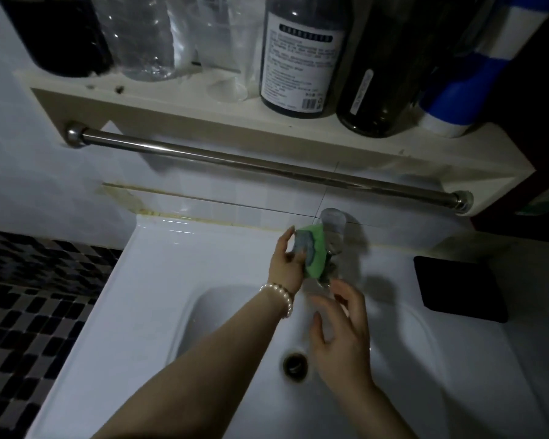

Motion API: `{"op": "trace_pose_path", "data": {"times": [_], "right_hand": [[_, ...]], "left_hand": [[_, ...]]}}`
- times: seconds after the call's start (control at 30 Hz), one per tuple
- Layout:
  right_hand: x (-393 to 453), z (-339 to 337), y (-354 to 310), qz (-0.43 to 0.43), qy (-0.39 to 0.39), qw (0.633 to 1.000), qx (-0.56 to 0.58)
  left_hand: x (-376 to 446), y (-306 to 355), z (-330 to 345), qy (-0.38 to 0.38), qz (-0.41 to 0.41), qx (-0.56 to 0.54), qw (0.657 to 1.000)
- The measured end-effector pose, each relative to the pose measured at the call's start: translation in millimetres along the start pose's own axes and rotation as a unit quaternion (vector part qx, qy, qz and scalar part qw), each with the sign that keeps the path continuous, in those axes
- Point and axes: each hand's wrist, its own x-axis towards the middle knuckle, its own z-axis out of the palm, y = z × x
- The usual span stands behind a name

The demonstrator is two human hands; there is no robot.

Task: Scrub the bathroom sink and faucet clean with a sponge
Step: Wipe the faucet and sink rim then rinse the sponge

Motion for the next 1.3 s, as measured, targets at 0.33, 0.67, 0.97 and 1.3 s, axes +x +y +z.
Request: {"op": "trace_pose_path", "data": {"times": [0.33,0.67,0.97,1.3], "right_hand": [[15.0,-1.9,48.3,0.123,0.049,0.991,0.009],[5.1,10.4,64.6,0.262,0.034,0.962,0.066],[-7.3,16.8,73.6,0.430,-0.069,0.873,0.218],[53.3,16.3,100.1,0.559,0.034,0.718,0.413]], "left_hand": [[58.9,-7.7,17.5,0.001,0.031,0.239,0.970],[-5.1,-70.2,14.8,-0.084,0.012,0.330,0.940],[-59.0,-74.8,4.4,-0.022,0.055,0.291,0.955],[-57.2,-33.4,-3.1,0.033,-0.121,-0.002,0.992]]}}
